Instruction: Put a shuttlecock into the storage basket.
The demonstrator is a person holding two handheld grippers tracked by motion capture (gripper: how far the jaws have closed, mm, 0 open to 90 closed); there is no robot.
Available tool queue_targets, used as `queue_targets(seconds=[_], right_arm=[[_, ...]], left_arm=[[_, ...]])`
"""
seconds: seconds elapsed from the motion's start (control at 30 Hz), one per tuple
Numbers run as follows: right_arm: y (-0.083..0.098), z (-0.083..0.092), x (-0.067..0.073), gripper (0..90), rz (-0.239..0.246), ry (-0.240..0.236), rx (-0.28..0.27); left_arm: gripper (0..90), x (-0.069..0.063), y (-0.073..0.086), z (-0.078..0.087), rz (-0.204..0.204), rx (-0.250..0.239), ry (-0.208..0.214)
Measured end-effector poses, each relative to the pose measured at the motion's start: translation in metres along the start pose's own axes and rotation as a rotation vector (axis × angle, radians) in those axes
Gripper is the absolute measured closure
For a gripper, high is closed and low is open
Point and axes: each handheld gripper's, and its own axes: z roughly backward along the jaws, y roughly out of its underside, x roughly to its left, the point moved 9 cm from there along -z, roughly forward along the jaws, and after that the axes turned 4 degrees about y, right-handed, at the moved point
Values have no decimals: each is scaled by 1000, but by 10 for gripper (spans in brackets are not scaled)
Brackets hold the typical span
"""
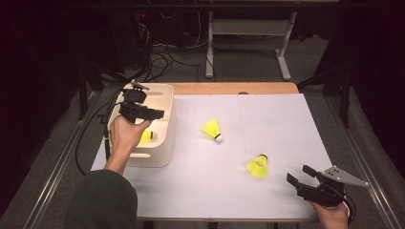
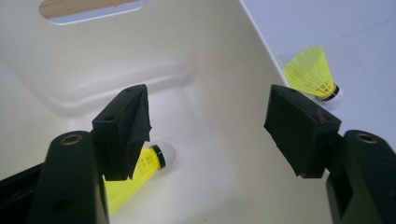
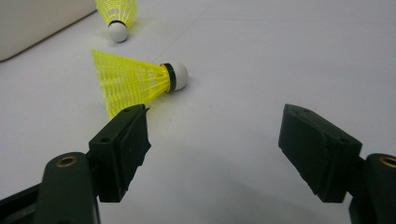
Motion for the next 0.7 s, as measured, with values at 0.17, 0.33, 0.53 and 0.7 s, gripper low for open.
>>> queue_targets(seconds=[0.17,0.33,0.53,0.7], right_arm=[[0,0,0,250,0,0,0],[0,0,0,250,-1,0,-1],[0,1,0,250,-3,2,-2],[0,1,0,250,-7,0,-2]], left_arm=[[326,-4,-1,1,-10,4,8],[323,-10,-2,4,-31,2,17],[321,-18,-6,4,-43,-6,36],[322,-28,-9,4,-65,-13,48]])
